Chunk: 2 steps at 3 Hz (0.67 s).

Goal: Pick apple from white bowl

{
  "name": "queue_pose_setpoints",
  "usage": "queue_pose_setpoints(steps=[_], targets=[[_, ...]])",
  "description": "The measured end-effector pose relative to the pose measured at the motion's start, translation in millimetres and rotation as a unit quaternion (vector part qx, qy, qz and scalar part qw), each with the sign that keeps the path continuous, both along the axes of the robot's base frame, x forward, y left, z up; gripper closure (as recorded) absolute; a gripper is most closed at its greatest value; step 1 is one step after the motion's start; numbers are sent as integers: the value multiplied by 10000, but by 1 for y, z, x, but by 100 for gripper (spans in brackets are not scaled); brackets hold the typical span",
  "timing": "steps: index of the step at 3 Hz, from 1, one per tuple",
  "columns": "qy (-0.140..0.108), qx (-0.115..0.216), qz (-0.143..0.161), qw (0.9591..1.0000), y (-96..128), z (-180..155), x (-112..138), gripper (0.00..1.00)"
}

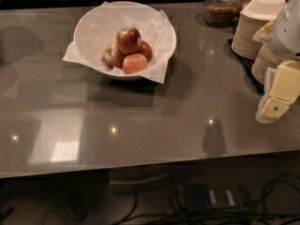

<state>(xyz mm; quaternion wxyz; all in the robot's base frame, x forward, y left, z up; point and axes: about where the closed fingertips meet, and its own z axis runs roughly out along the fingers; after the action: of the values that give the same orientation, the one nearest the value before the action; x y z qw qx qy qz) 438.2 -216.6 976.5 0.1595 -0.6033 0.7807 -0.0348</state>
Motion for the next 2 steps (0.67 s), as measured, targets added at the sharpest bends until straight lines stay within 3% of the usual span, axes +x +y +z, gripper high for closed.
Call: queue_pose_setpoints(steps=[1,2], targets=[[0,0,0,10000,0,0,0,0],[-201,269,71,9994,15,4,11,0]])
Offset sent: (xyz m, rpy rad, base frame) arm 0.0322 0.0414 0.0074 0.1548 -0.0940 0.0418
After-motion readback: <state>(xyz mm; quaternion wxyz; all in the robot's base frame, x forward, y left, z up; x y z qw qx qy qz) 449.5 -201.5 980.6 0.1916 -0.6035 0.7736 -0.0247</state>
